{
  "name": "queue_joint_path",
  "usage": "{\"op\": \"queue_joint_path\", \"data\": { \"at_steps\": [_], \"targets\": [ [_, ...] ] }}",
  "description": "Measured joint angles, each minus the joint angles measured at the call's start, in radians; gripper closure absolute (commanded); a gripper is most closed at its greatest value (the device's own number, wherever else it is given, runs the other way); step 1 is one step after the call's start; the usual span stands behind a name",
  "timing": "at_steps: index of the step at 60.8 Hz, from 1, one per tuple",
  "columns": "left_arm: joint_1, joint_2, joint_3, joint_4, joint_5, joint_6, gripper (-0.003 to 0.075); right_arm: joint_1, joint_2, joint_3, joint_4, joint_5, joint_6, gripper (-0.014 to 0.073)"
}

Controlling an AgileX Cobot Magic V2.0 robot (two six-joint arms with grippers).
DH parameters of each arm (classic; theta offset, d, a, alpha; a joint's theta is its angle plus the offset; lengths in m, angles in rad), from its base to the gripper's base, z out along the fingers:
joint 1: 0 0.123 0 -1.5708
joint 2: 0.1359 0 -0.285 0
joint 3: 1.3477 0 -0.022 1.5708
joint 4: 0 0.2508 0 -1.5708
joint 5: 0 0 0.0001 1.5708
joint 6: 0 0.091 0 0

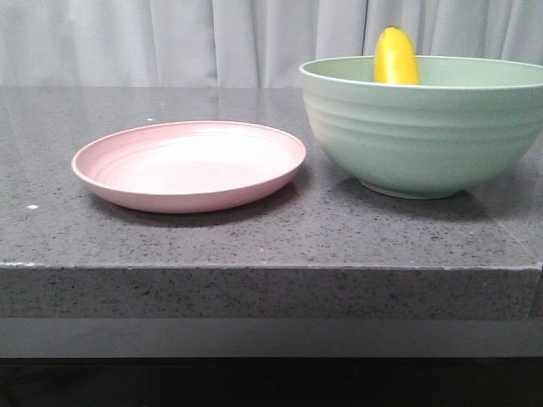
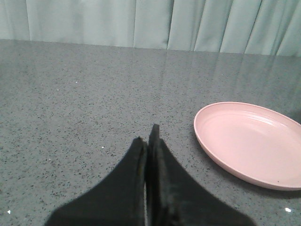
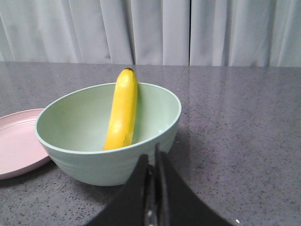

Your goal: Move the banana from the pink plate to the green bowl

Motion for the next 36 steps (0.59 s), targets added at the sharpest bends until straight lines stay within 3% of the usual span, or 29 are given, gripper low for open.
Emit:
{"op": "queue_joint_path", "data": {
  "at_steps": [14,27,36],
  "targets": [
    [0.009,-0.041,0.046,0.007,-0.008,0.000,0.0741,0.000,0.000,0.000,0.000,0.000,0.000,0.0655],
    [0.104,-0.200,0.191,0.008,-0.008,0.000,0.0741,0.000,0.000,0.000,0.000,0.000,0.000,0.0655],
    [0.162,-0.209,0.291,0.007,-0.063,0.000,0.0741,0.000,0.000,0.000,0.000,0.000,0.000,0.0655]
  ]
}}
